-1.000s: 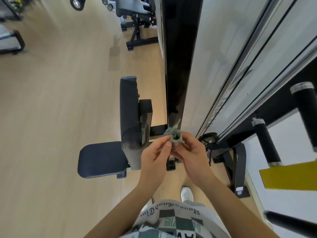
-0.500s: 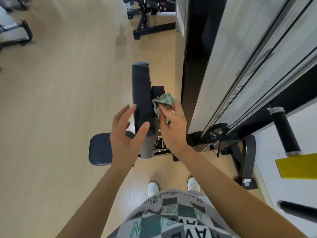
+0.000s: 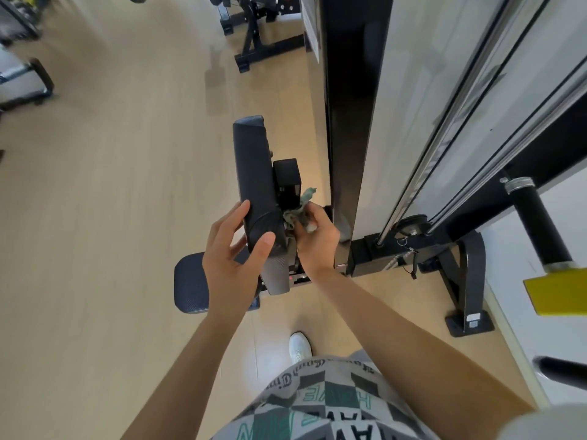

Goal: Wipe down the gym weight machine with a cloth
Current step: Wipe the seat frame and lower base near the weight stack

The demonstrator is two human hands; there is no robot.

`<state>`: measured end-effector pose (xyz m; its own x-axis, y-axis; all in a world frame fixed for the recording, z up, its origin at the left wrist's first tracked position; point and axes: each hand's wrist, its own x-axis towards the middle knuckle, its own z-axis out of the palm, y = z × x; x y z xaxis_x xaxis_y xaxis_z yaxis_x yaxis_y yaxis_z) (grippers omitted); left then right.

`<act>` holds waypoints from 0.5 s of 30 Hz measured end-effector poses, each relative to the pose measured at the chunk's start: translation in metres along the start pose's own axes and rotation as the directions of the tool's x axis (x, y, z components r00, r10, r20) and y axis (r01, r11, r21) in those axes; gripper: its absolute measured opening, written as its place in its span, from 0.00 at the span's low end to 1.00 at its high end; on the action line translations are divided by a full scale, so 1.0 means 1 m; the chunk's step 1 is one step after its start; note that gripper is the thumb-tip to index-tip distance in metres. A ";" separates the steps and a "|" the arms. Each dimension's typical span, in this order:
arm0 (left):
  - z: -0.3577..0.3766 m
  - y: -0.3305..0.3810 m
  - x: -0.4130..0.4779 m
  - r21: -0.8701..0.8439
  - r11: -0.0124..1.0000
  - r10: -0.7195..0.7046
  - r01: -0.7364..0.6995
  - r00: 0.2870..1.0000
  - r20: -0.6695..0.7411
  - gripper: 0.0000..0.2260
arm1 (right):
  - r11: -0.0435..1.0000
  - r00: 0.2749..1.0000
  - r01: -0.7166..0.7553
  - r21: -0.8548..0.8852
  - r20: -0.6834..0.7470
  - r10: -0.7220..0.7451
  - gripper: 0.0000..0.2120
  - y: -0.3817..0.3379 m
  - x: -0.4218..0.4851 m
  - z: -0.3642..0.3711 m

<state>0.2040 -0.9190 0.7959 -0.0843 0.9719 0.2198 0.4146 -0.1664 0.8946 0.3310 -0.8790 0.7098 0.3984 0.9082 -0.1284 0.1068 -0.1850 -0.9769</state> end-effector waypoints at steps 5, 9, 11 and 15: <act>-0.001 -0.002 0.001 -0.013 1.000 0.013 -0.013 1.000 0.006 0.23 | 0.998 0.998 0.007 0.069 0.058 -0.011 0.09 -0.005 0.002 -0.011; -0.001 -0.004 0.002 -0.023 0.999 0.022 -0.022 1.000 0.012 0.24 | 0.983 0.995 0.094 0.157 0.027 -0.100 0.14 -0.021 0.000 -0.018; -0.001 -0.006 0.002 -0.023 0.999 0.029 -0.029 0.999 0.014 0.24 | 0.972 0.986 0.165 0.170 -0.021 -0.164 0.19 -0.029 -0.001 -0.019; -0.002 -0.007 0.002 -0.024 0.999 0.042 -0.041 0.999 0.022 0.24 | 0.970 0.981 0.194 0.148 -0.057 -0.188 0.21 -0.038 0.003 -0.011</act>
<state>0.1993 -0.9161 0.7904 -0.0464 0.9675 0.2484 0.3957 -0.2105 0.8939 0.3385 -0.8732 0.7480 0.4220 0.9041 0.0674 0.0463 0.0527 -0.9975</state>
